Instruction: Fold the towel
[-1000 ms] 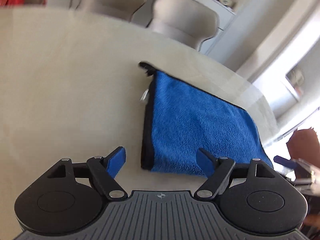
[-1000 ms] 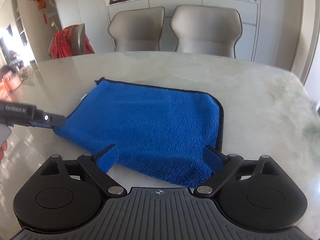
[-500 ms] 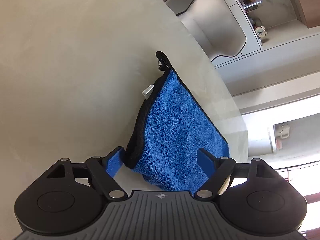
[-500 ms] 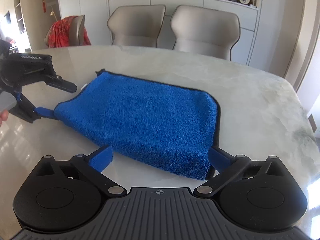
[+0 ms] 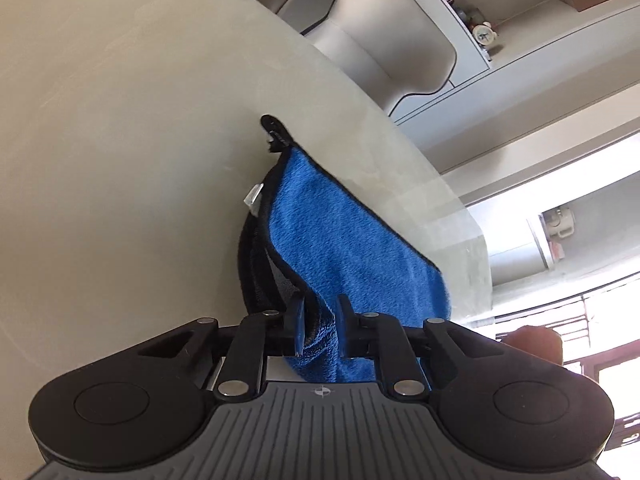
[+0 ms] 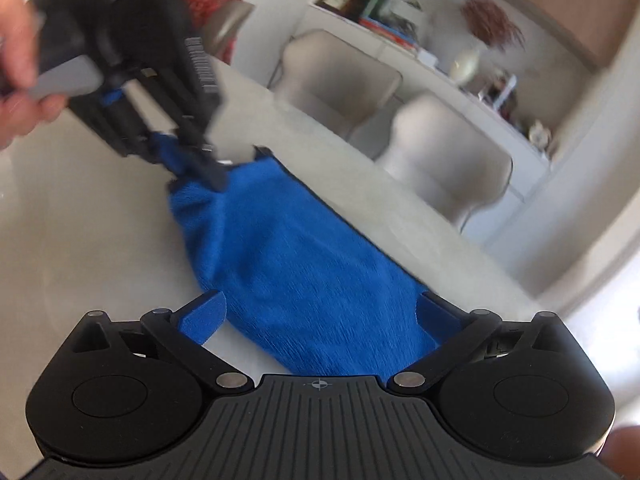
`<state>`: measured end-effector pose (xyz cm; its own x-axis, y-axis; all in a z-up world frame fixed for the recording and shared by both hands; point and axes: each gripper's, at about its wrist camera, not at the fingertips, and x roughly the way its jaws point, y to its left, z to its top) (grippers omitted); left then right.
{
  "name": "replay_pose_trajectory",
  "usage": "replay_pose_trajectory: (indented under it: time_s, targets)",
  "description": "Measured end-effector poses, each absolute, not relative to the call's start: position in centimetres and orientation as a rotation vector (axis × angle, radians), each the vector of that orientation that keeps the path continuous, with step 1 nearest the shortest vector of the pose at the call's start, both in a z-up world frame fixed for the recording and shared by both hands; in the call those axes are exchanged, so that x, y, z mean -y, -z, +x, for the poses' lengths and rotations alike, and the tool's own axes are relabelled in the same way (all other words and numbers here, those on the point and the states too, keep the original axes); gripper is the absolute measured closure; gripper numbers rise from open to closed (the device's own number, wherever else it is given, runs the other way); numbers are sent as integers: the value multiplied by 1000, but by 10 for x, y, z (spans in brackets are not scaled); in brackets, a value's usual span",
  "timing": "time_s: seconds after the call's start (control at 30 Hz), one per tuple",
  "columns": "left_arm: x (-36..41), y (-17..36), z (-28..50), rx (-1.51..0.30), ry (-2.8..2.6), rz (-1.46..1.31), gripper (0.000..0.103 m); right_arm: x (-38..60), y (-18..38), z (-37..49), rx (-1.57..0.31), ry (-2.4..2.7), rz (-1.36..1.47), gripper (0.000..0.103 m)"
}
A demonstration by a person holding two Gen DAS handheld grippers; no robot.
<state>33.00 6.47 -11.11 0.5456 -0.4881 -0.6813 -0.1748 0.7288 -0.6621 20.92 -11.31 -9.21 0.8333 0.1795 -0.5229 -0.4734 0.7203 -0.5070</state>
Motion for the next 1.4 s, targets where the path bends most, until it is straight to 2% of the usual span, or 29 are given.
replay_pose_trajectory:
  time_s: [0.1, 0.2, 0.23, 0.27, 0.33, 0.53, 0.6, 0.73, 0.8, 0.87, 0.93, 1.07, 1.4]
  targets:
    - [-65, 108, 331, -999, 217, -749, 90, 91, 99, 204, -412, -456, -756, 1]
    - [-69, 109, 330, -1013, 219, -759, 90, 76, 104, 212, -451, -536, -754, 10]
    - [-70, 110, 329, -1019, 221, -765, 90, 73, 105, 215, -461, -547, -751, 19]
    - [-71, 110, 329, -1024, 225, -768, 90, 70, 107, 218, -470, -561, -752, 33]
    - [-73, 111, 329, -1029, 225, -770, 90, 62, 112, 225, -478, -586, -778, 41]
    - [-77, 110, 329, -1031, 227, -781, 89, 46, 129, 235, -480, -654, -811, 41]
    - [-79, 111, 330, -1048, 229, -783, 87, 42, 133, 239, -477, -676, -793, 46]
    - [-87, 111, 330, -1053, 226, -788, 69, 41, 133, 257, -556, -684, -721, 87]
    - [-95, 108, 329, -1038, 218, -797, 61, 47, 130, 269, -607, -680, -640, 90]
    - [-102, 107, 329, -1025, 195, -798, 47, 54, 123, 277, -634, -680, -566, 91]
    - [-109, 108, 332, -1022, 176, -808, 39, 62, 117, 280, -628, -674, -528, 91]
    - [-118, 123, 349, -1074, 167, -884, 35, 75, 110, 281, -602, -671, -505, 91]
    - [-107, 149, 399, -1130, 191, -968, 33, 86, 94, 273, -589, -687, -455, 91]
